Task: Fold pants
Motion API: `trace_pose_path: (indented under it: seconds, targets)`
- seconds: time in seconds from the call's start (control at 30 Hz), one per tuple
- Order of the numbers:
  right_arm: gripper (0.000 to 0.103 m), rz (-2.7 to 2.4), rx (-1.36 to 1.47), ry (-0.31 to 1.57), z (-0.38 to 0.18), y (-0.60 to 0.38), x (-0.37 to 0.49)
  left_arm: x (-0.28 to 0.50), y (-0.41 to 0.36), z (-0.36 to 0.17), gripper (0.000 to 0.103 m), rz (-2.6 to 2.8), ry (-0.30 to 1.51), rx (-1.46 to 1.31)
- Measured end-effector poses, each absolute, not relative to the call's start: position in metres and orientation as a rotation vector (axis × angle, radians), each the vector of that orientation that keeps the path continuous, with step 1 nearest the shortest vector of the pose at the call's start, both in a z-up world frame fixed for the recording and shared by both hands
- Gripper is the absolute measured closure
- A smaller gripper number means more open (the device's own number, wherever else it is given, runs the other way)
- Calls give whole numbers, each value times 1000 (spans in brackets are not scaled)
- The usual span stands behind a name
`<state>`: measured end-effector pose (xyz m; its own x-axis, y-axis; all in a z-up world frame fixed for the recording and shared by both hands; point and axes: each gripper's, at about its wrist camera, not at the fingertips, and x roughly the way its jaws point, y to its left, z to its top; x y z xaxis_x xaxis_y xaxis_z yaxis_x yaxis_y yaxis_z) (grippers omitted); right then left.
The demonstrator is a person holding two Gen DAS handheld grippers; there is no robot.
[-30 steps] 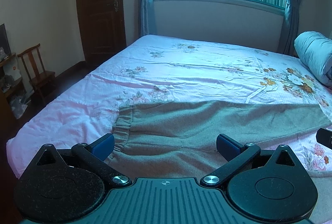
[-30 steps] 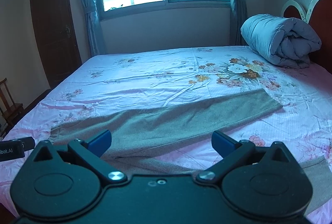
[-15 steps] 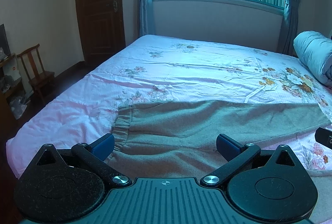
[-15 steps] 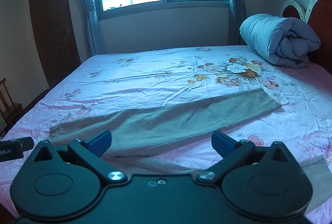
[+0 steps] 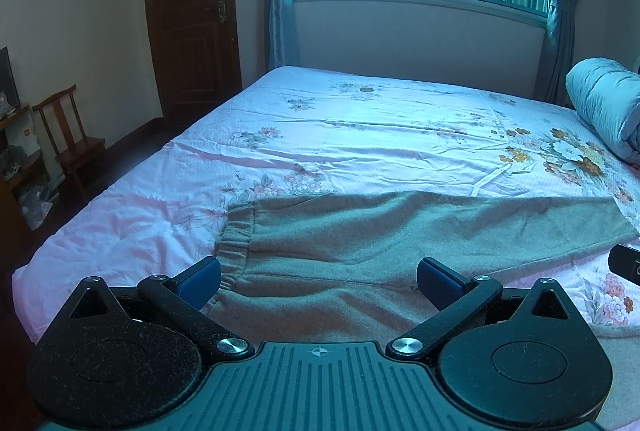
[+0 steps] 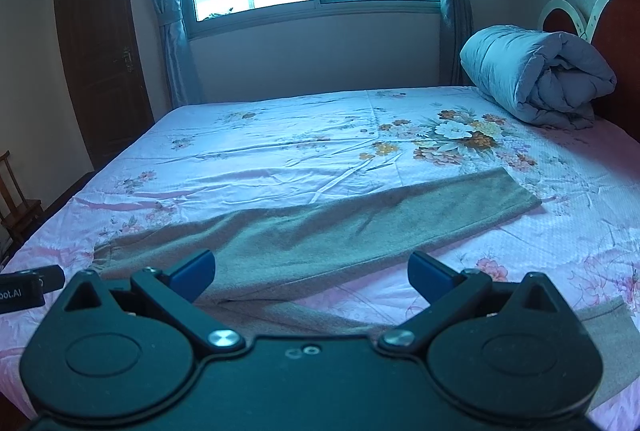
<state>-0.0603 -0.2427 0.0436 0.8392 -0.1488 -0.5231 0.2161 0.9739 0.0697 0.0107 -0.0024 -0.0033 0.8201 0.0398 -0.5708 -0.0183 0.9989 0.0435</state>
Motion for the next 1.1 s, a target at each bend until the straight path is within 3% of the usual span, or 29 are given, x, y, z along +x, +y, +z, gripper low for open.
trace_pose_path:
  seconds: [1.1]
  targets:
    - [6,-191,120,569,35,-247,-53,22,1,-12,0,39,633,64]
